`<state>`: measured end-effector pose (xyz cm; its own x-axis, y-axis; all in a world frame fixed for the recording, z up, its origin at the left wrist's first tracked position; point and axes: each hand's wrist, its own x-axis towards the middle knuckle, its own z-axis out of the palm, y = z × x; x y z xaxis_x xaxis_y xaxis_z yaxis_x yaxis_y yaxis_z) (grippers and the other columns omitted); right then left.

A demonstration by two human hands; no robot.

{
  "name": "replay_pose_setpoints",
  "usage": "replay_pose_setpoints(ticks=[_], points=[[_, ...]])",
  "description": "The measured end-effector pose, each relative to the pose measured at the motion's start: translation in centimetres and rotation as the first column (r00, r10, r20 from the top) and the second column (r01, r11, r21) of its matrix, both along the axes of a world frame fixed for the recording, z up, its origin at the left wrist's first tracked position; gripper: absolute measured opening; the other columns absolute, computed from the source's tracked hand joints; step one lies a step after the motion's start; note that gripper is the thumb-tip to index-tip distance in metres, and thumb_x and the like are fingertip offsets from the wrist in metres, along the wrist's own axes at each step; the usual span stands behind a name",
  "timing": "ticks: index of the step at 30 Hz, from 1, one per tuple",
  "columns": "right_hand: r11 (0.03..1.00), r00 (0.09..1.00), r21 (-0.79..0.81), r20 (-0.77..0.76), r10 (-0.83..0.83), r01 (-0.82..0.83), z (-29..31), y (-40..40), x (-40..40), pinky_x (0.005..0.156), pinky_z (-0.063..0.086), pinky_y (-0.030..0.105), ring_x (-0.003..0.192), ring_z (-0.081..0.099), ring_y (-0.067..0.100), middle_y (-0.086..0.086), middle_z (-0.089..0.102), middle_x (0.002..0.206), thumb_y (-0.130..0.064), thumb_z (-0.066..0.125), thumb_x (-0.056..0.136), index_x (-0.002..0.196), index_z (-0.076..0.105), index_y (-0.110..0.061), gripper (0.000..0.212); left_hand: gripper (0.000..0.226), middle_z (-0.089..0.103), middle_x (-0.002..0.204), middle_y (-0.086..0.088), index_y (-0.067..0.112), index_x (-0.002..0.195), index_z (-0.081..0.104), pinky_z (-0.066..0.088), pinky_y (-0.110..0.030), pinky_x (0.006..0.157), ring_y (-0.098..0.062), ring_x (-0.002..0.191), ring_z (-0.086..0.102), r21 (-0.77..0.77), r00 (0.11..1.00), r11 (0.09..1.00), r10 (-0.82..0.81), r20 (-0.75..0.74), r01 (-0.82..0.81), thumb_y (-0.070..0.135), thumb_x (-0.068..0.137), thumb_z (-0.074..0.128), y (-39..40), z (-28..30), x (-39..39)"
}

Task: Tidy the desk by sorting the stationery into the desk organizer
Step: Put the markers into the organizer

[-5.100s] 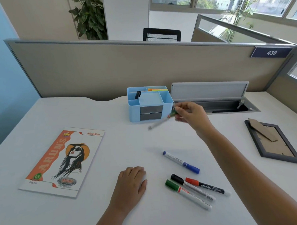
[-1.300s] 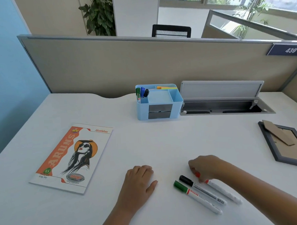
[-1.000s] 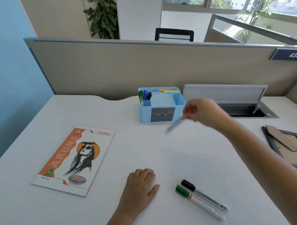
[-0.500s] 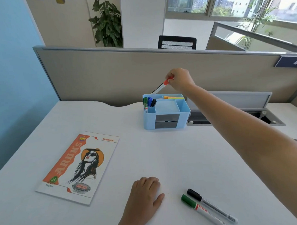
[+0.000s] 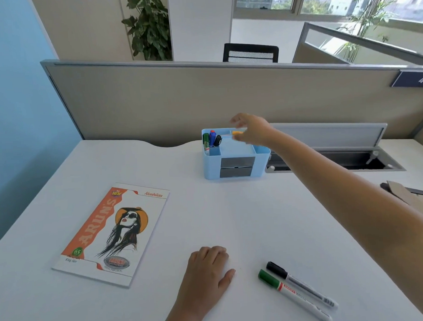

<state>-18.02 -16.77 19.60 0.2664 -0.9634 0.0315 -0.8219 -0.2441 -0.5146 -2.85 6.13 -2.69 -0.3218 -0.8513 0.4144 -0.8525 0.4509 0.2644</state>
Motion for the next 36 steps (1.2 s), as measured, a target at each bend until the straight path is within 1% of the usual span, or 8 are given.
replay_pose_setpoints(ticks=[6, 10, 15, 20, 25, 30, 33, 36], points=[[0.8, 0.9, 0.579, -0.249, 0.358, -0.158, -3.5, 10.8, -3.5, 0.064, 0.05, 0.017, 0.067, 0.055, 0.003, 0.006, 0.06, 0.118, -0.021, 0.062, 0.087, 0.121, 0.051, -0.015, 0.037, 0.025, 0.059, 0.102, 0.013, 0.025, 0.095, 0.057, 0.033, -0.023, 0.074, -0.009, 0.088, 0.048, -0.013, 1.0, 1.0, 0.008, 0.022, -0.008, 0.044, 0.081, 0.048, 0.0, 0.1, 0.2], [0.738, 0.827, 0.672, -0.378, 0.416, -0.064, -8.3, 15.9, -6.5, 0.066, 0.044, 0.019, 0.074, 0.055, 0.011, 0.003, 0.061, 0.117, -0.028, 0.064, 0.085, 0.118, 0.051, -0.019, 0.037, 0.026, 0.059, 0.103, 0.012, 0.025, 0.095, 0.06, 0.033, -0.022, 0.075, -0.01, 0.089, 0.049, 0.015, 1.0, 1.0, 0.006, 0.028, -0.006, 0.044, 0.082, 0.047, 0.1, 0.0, 0.0], [0.833, 0.872, 0.553, -0.414, 0.26, 0.015, -12.5, 19.0, -7.9, 0.073, 0.04, 0.03, 0.088, 0.05, 0.017, -0.005, 0.053, 0.099, -0.033, 0.063, 0.079, 0.111, 0.049, -0.021, 0.037, 0.027, 0.061, 0.103, 0.011, 0.023, 0.095, 0.061, 0.032, -0.023, 0.075, -0.01, 0.089, 0.049, 0.007, 1.0, 1.0, 0.005, 0.017, -0.005, 0.042, 0.082, 0.047, 0.2, -0.1, 0.1], [0.934, 0.922, 0.355, -0.371, 0.115, 0.026, -11.1, 17.0, -7.7, 0.07, 0.042, 0.026, 0.085, 0.052, 0.015, -0.002, 0.064, 0.108, -0.028, 0.063, 0.079, 0.109, 0.055, -0.023, 0.031, 0.027, 0.061, 0.102, 0.01, 0.022, 0.095, 0.06, 0.032, -0.023, 0.074, -0.01, 0.089, 0.047, -0.015, 1.0, 1.0, -0.003, 0.008, 0.003, 0.042, 0.081, 0.048, 0.3, 0.0, 0.0], [0.994, 0.996, 0.061, -0.035, -0.084, 0.086, -5.9, 13.1, -5.8, 0.067, 0.047, 0.022, 0.076, 0.057, 0.013, -0.006, 0.064, 0.087, -0.025, 0.07, 0.078, 0.093, 0.06, -0.02, 0.018, 0.025, 0.061, 0.101, 0.011, 0.024, 0.095, 0.056, 0.032, -0.023, 0.074, -0.01, 0.088, 0.047, -0.016, 1.0, 1.0, -0.002, 0.001, 0.002, 0.042, 0.08, 0.048, 0.1, 0.0, 0.1], [0.963, 0.916, -0.153, 0.371, -0.153, 0.223, -2.2, 9.0, -2.8, 0.053, 0.043, 0.005, 0.062, 0.054, 0.002, -0.009, 0.06, 0.075, -0.016, 0.067, 0.082, 0.09, 0.064, -0.016, 0.009, 0.025, 0.06, 0.101, 0.012, 0.024, 0.094, 0.059, 0.032, -0.023, 0.074, -0.009, 0.088, 0.046, -0.008, 1.0, 1.0, -0.002, 0.005, 0.002, 0.042, 0.08, 0.048, 0.2, 0.1, -0.1], [0.94, 0.881, -0.216, 0.451, -0.145, 0.265, -1.8, 6.5, -0.6, 0.066, 0.047, 0.013, 0.068, 0.058, 0.009, -0.004, 0.062, 0.082, -0.014, 0.065, 0.083, 0.091, 0.065, -0.014, 0.009, 0.025, 0.06, 0.101, 0.013, 0.024, 0.094, 0.059, 0.032, -0.023, 0.074, -0.008, 0.088, 0.047, 0.0, 1.0, 1.0, -0.002, 0.008, 0.002, 0.042, 0.08, 0.049, 0.2, 0.1, 0.0], [0.935, 0.912, -0.242, 0.382, -0.154, 0.259, -2.3, 4.3, 1.1, 0.078, 0.051, 0.028, 0.079, 0.058, 0.014, 0.002, 0.065, 0.09, -0.013, 0.062, 0.083, 0.094, 0.066, -0.01, 0.012, 0.025, 0.06, 0.101, 0.012, 0.024, 0.093, 0.06, 0.032, -0.023, 0.074, -0.009, 0.089, 0.047, 0.004, 1.0, 1.0, -0.001, 0.006, 0.001, 0.042, 0.08, 0.049, 0.2, 0.1, 0.0]])
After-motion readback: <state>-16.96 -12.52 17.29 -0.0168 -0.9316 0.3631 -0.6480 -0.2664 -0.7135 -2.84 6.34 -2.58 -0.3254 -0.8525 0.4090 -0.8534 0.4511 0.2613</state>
